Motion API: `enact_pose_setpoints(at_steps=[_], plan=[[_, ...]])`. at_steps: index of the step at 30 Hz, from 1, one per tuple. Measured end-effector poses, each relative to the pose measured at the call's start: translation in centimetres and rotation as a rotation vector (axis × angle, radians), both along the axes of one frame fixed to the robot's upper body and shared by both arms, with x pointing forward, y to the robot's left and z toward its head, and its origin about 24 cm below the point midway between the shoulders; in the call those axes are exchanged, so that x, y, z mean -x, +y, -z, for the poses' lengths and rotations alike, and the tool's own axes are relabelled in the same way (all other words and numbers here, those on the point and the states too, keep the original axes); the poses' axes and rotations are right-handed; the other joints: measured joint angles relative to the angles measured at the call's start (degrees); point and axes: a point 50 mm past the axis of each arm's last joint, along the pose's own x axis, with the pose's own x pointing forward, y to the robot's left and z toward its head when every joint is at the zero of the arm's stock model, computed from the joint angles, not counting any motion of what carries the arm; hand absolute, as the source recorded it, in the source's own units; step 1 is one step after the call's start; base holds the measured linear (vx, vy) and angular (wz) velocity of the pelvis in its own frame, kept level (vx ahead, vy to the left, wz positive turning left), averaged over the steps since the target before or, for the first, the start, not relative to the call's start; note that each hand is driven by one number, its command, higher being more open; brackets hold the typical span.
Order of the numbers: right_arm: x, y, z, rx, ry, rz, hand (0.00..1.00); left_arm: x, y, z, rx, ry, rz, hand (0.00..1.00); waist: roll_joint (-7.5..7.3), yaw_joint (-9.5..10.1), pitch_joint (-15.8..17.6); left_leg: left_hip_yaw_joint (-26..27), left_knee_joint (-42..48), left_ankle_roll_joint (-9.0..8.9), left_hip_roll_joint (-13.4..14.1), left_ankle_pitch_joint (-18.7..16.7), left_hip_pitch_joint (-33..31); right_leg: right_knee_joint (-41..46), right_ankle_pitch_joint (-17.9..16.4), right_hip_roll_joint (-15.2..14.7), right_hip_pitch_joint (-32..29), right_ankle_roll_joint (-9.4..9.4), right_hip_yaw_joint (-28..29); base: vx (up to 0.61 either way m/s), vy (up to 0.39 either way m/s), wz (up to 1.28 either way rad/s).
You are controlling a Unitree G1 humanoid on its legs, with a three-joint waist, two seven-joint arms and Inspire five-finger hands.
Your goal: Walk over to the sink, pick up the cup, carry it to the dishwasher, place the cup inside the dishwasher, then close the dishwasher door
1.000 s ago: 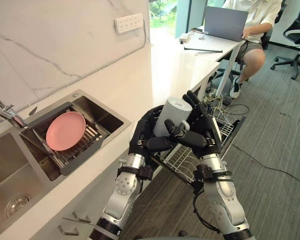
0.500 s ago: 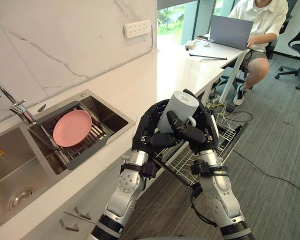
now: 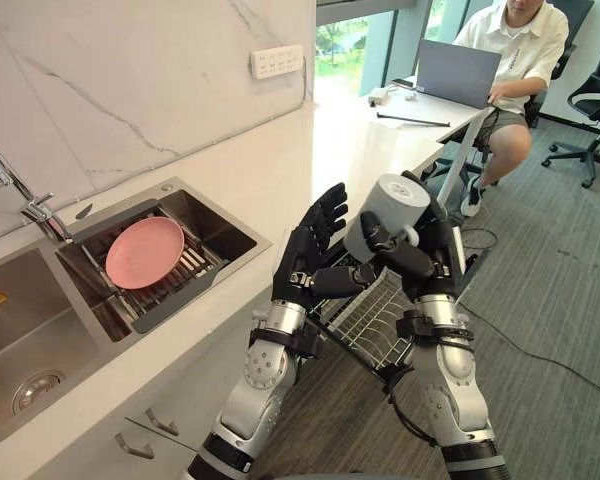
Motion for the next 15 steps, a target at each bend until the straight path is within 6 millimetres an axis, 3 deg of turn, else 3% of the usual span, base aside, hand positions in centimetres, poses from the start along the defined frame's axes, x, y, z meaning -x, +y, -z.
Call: enact_pose_setpoints(at_steps=[9, 15], plan=[[0.7, -2.1, -1.1, 0.087, -0.043, 0.118, 0.30, 0.6, 3.5, 1.9, 0.017, 0.077, -0.119, 0.90, -0.06, -0.11, 0.04, 0.33, 0.00, -0.10, 0.15, -0.08, 0.31, -0.61, 0.20, 0.20, 0.40, -0.06, 0.33, 0.00, 0.000, 0.00], [2.1, -3.6, 0.8, 0.165, 0.040, 0.132, 0.30, 3.8, 4.5, 5.6, -0.022, 0.216, -0.033, 0.90, -0.85, -0.08, 0.57, 0.39, -0.01, -0.34, 0.16, -0.42, -0.04, -0.82, 0.09, 0.16, 0.14, 0.06, 0.50, 0.00, 0.000, 0.00]])
